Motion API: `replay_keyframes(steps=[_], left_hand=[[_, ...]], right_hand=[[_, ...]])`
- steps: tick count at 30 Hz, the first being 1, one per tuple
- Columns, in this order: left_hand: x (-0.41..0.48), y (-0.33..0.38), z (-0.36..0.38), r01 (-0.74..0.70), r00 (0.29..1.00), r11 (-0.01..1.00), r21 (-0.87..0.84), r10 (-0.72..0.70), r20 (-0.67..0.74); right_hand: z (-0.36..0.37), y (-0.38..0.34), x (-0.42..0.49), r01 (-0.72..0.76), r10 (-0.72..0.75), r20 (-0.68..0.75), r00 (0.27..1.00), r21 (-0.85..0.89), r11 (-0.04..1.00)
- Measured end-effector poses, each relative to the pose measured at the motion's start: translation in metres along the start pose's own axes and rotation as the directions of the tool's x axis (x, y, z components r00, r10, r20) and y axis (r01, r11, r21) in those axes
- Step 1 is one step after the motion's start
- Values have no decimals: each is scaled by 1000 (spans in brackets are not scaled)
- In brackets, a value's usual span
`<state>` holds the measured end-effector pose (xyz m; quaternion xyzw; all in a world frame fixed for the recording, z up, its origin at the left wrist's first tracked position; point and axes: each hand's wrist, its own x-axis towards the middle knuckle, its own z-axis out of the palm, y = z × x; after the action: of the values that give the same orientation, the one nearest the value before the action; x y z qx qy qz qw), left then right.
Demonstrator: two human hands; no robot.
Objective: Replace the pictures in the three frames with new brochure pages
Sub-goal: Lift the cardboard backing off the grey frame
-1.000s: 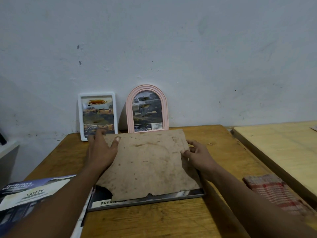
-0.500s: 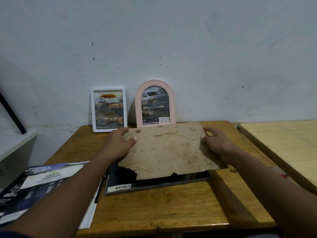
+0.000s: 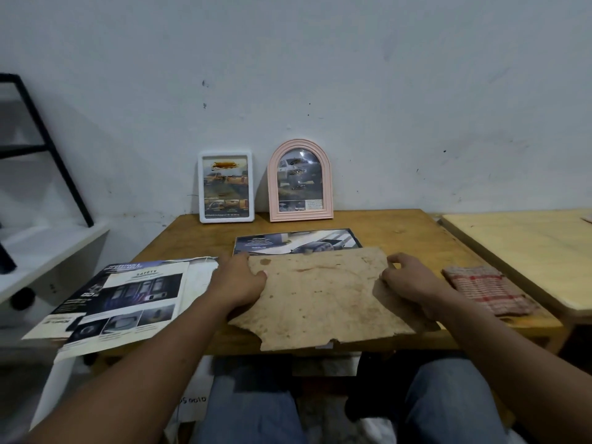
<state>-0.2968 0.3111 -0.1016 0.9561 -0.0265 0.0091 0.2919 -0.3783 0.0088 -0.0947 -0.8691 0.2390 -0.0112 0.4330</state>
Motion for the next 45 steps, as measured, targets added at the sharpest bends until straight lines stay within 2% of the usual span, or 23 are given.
replay_keyframes(steps=[12,22,25,28,34,37,40,45], left_hand=[[34,19,5,-21,999,996,-82,23,23],[63,19,16,-53,999,993,-103,53,2],[59,14,15,-42,999,995,-93,39,-24],[46,8,11,-48,996,999,-3,48,-74],[1,-2,10,-78,996,992,101,83,-45],[-24,-5,15,-79,995,975,208,89,-38],[-36,-7,24,-98,992,938,331,117,-37],[-39,-3,41,-123,987,912,392,72,143]], right_hand=[[-3,-8,29,-59,55,32,998,121,991],[-2,-12,53,-32,31,8,999,67,997],[-5,-10,43,-15,15,8,1000,2,1000],[-9,-8,26,-6,5,-9,1000,-92,996],[-13,3,-13,84,-68,65,996,-275,958],[-4,11,-27,129,-120,50,992,-474,871],[9,16,-36,121,-137,16,990,-584,803],[28,23,-33,112,-242,-71,968,-737,666]])
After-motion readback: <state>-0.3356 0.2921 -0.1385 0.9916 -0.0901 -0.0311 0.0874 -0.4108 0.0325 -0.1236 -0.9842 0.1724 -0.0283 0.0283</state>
